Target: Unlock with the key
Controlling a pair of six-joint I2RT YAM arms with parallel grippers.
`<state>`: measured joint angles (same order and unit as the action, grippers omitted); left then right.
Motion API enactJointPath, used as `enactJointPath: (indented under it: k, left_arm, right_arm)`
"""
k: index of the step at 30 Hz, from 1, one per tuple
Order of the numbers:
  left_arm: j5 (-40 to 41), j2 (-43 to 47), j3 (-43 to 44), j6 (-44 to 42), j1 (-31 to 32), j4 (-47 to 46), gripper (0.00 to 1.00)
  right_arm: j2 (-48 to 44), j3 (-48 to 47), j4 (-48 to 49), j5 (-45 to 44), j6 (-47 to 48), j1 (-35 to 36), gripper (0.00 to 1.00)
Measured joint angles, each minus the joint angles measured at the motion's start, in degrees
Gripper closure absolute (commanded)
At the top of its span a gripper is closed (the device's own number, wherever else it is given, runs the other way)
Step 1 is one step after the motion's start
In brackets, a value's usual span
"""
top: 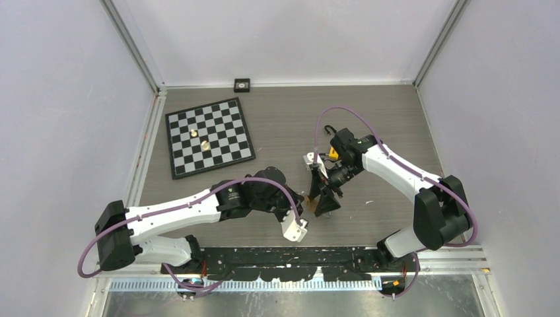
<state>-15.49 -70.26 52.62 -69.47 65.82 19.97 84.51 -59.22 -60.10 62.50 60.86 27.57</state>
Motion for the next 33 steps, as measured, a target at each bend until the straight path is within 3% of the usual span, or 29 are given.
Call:
enactJointPath:
  k: [33]
  left_arm:
    - [-2.12, -5.33, 0.20, 5.07, -0.37, -3.28, 1.00]
  right_arm:
    - [-2.69, 3.65, 7.10, -5.16, -14.99, 0.13, 1.00]
